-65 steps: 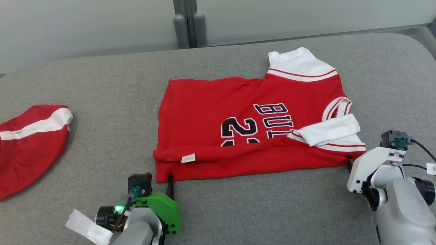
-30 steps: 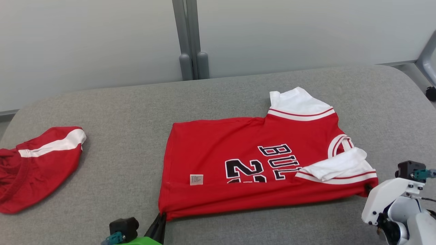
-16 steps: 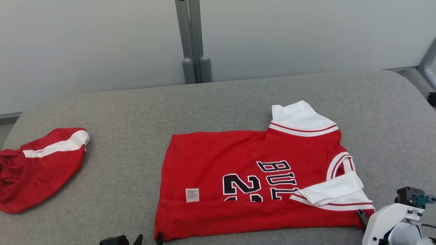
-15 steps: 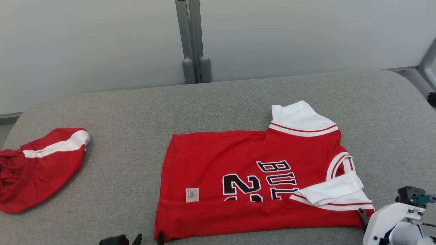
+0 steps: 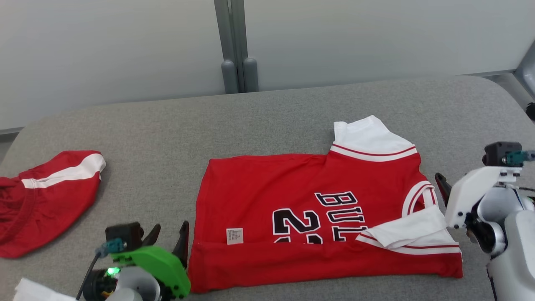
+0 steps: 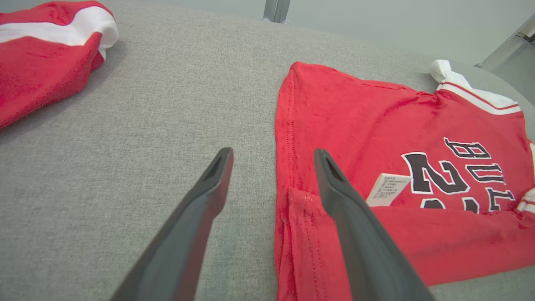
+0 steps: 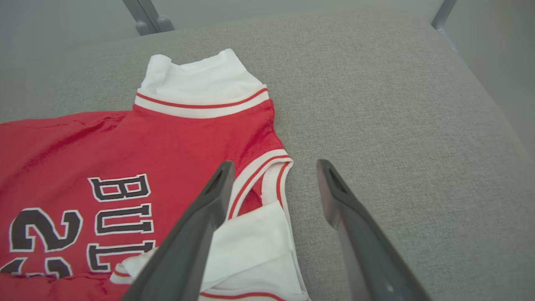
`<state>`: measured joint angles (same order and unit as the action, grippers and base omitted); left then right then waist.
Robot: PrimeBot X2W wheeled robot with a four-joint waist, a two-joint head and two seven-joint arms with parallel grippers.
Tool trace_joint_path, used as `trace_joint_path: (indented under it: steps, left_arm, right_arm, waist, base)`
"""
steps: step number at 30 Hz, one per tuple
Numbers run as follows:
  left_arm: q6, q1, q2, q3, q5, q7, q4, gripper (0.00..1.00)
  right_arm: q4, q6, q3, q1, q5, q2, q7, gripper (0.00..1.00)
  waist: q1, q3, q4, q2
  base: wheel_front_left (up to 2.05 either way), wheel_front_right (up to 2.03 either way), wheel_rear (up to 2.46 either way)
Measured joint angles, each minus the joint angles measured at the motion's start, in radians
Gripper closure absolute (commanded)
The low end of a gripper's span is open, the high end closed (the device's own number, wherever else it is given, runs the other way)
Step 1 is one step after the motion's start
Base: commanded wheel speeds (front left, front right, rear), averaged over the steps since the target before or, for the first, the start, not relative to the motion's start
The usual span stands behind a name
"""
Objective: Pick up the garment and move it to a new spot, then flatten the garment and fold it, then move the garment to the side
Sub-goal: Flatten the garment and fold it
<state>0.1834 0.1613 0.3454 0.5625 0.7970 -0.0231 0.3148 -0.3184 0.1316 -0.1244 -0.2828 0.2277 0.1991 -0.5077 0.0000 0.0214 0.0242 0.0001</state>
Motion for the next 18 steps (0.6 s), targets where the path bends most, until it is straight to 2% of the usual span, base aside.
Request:
trace_joint_path:
  steps: [4,10,18]
  left_arm:
    - [-0.013,0.143,-0.034,0.021,0.002,0.09,0.06,0.0]
    - [-0.034,0.378,-0.096,0.046,-0.007,0.198,0.206,0.0]
    - [-0.06,0.567,-0.154,0.073,-0.022,0.26,0.372,0.0]
  right_arm:
    - [-0.059,0.0,0.05,-0.126,0.026,0.003,-0.025,0.0]
    - [-0.179,0.0,0.121,-0.312,0.018,0.004,0.01,0.0]
    - [-0.286,0.0,0.162,-0.513,0.004,0.0,0.088,0.0]
  waist:
    - [0.0,-0.031,0.0,0.0]
    - [0.0,-0.104,0.001,0.0]
    - [0.0001,-0.211,0.004,0.0]
  base:
    - [0.0,0.0,0.0]
    - [0.0,0.0,0.0]
    - [0.0,0.0,0.0]
